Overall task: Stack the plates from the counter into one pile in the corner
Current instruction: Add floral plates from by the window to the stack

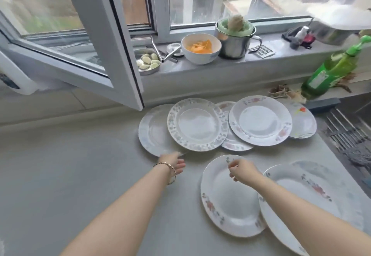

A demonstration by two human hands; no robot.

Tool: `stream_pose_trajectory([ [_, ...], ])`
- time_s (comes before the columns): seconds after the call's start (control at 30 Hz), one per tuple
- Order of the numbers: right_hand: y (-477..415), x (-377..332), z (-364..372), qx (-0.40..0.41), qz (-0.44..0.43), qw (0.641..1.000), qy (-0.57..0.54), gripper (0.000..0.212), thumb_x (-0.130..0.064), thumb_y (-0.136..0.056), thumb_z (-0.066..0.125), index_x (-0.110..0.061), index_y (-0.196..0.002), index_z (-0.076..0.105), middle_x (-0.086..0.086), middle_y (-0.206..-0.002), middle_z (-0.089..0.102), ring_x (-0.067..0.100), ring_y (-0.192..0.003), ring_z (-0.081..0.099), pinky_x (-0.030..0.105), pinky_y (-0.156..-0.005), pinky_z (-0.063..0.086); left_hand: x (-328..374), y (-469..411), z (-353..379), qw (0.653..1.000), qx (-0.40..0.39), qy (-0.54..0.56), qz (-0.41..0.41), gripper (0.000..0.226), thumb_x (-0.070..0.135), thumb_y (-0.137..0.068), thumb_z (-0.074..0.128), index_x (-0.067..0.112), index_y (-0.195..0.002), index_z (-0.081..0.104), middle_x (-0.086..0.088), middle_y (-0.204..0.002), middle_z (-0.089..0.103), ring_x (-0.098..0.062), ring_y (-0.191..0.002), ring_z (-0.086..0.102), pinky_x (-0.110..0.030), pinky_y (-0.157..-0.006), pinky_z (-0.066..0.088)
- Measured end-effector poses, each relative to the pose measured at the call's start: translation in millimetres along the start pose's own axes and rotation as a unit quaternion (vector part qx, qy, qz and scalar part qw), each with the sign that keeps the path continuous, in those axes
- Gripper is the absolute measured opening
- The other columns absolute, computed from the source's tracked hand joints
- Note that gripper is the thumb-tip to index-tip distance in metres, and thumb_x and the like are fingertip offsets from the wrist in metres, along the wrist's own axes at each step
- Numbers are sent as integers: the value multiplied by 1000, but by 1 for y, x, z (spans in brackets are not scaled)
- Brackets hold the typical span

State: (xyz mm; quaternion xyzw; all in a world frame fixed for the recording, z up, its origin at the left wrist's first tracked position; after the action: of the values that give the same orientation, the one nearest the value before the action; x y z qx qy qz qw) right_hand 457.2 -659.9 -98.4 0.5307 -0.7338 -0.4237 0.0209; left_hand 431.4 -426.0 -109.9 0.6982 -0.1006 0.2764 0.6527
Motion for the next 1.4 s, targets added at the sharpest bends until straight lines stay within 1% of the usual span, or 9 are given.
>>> stream_pose_trajectory([
  [0.07, -13, 7, -11, -8, 1, 1000, -7, 16, -12, -85, 42, -21, -81, 56, 0, -78, 65, 18, -69, 60, 25, -73, 48, 10, -17, 15, 998, 23, 61, 0, 20, 8, -94, 44, 4, -75, 50, -9, -75, 48, -20, -67, 49, -22, -53, 36],
  [0.2, -40, 13, -25, -15, -3, 999, -36, 16, -13, -82, 44, -21, -81, 58, -3, -71, 64, 17, -64, 59, 25, -68, 49, 28, -42, 28, 983, 67, 170, 16, 35, 11, -93, 52, 0, -126, 52, -14, -102, 61, -21, -77, 66, -31, -78, 53],
  [0.3, -56, 12, -30, -17, -10, 999, -34, 19, -13, -82, 46, -25, -73, 57, -8, -65, 63, 19, -69, 60, 28, -75, 51, 33, -62, 29, 969, 94, 228, 20, 35, 11, -93, 53, 1, -126, 52, -9, -79, 61, -15, -42, 65, -28, -46, 55],
  [0.4, -66, 12, -31, -23, -6, 999, -42, 25, -10, -83, 44, -26, -65, 54, -11, -63, 61, 20, -74, 60, 25, -70, 47, 28, -77, 25, 960, 124, 252, 23, 26, 0, -94, 45, -1, -118, 54, -13, -87, 59, -25, -77, 62, -44, -75, 54],
  [0.5, -68, 13, -29, -29, 2, 998, -50, 26, -9, -81, 43, -25, -63, 54, -10, -62, 61, 19, -71, 58, 25, -71, 47, 25, -79, 20, 961, 167, 214, 48, 12, -2, -92, 45, 1, -89, 56, -16, -95, 61, -26, -81, 57, -49, -88, 53],
  [0.73, -63, 13, -31, -23, -1, 998, -57, 24, -11, -81, 44, -27, -67, 54, -10, -65, 64, 18, -72, 57, 30, -83, 51, 25, -59, 7, 959, 180, 205, 76, 30, -2, -91, 48, -2, -120, 55, -13, -101, 59, -26, -93, 57, -54, -98, 46],
  [0.87, -48, 5, -30, -23, -15, 999, -46, 16, -13, -84, 44, -22, -80, 57, 0, -79, 68, 19, -70, 60, 29, -77, 51, 15, -26, -12, 958, 136, 239, 78, 34, -5, -94, 41, 0, -126, 51, -9, -88, 60, -27, -91, 56, -52, -89, 47],
  [1.1, -6, -29, 17, -52, -42, 998, 13, 16, -8, -86, 42, -14, -84, 57, 7, -83, 65, 20, -69, 59, 22, -57, 43, -37, 39, -100, 957, 116, 256, 77, 32, -1, -96, 41, 1, -127, 48, -8, -83, 59, -20, -71, 58, -25, -41, 54],
  [1.4, 60, -128, 141, -72, -125, 986, 85, 20, -9, -84, 47, -15, -93, 63, 1, -72, 65, 22, -69, 59, 26, -65, 49, -105, 134, -276, 915, 174, 333, 149, 20, -1, -94, 43, 11, -87, 57, -6, -77, 65, -7, -43, 67, -23, -42, 56],
])
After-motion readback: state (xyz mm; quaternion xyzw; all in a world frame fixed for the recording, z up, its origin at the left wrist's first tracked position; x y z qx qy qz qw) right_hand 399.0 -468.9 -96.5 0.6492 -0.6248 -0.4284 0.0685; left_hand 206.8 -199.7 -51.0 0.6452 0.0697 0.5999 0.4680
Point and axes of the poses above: each hand's wrist, its own y-axis away from the middle knuckle, its own z-axis out of the palm, x = y × z, the point moved 10 cm from there along -y, towards the middle knuckle
